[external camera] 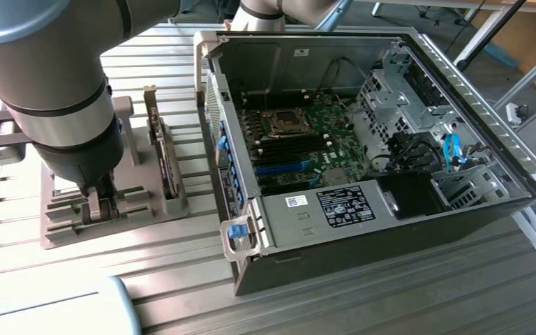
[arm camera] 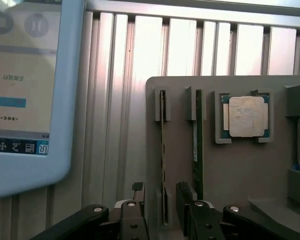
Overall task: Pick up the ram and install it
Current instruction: 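Pick up the ram and move it above insertion slot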
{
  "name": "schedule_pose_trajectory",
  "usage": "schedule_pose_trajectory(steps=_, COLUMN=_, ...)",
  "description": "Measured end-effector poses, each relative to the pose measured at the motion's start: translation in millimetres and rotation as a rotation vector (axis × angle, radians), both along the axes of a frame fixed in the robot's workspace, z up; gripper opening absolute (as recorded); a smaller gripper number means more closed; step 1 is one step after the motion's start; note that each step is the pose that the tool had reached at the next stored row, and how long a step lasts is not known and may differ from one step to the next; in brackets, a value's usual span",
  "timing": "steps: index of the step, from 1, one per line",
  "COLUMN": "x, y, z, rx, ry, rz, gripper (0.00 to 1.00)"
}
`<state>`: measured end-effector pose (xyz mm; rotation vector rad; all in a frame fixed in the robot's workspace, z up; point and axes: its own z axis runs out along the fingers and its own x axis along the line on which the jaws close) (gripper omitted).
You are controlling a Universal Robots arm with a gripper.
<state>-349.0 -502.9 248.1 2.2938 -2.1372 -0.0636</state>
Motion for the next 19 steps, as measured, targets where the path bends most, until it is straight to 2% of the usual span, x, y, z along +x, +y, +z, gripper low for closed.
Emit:
schedule_pose_trajectory(steps=13, x=-7.3, y=0.0, z=-26.7, rx=0.0000, ry=0.0000, rz=0.031, gripper=0.38)
schedule_pose_trajectory(steps=19, x=-8.3, y=0.0, z=-34.5, rx=-0.0001, ry=0.0000, rz=0.044, gripper=0.38)
